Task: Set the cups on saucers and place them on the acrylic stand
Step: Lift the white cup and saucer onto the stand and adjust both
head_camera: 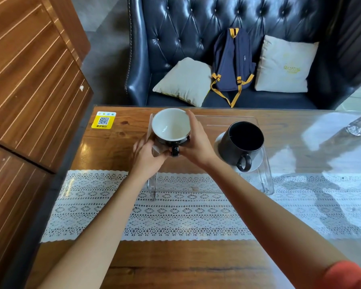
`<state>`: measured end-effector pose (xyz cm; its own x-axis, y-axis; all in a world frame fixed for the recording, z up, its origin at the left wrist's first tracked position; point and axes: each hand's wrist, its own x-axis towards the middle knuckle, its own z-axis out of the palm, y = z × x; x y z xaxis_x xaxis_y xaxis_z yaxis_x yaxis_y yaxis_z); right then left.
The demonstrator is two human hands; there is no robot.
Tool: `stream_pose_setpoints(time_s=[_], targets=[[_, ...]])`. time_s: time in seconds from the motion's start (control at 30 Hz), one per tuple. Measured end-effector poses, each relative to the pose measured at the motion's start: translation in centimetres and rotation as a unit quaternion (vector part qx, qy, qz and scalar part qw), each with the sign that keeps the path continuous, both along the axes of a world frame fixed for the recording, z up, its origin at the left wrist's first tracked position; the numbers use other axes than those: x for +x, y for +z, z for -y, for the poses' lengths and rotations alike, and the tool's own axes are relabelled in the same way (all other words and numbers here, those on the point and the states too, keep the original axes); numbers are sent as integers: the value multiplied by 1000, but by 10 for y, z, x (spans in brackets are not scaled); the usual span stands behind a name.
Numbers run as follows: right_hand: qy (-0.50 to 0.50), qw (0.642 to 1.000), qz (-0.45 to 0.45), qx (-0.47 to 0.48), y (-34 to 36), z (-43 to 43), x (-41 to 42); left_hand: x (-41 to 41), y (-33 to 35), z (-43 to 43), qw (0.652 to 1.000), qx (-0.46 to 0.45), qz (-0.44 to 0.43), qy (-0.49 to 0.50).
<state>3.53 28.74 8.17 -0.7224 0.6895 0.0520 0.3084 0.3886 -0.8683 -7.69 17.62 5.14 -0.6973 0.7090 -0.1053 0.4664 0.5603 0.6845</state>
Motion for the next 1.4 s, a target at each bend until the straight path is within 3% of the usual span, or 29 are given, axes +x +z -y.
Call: stream_pose_setpoints(time_s=[0.1,0.2,0.27,0.37,0.47,0.53,0.63,0.73,1.0,1.4], targets=[[9,1000,-16,-26,8,10,11,2,1,0,1000,17,11,2],[11,999,-15,-50,11,32,50,13,6,8,992,113,4,48],[21,999,0,-28,11,45,91,26,15,16,972,214,-45,88],[3,999,24,-25,19,49,151,43,37,14,913,368,-161,68],[-83,997,11,-4,30,32,189,68,59,-4,896,421,-140,-2],[-123,992,-7,19,34,13,198,93,66,-19,923,375,-54,-74],[-121,993,5,-2,32,-16,194,124,50,-38,965,199,66,-155],[-96,995,21,-17,23,-33,180,134,28,-50,978,75,106,-162],[-21,1000,17,-13,4,-52,159,133,2,-55,978,50,-109,-170],[-19,999,35,17,-4,-84,142,125,-11,-77,984,33,-110,-133]])
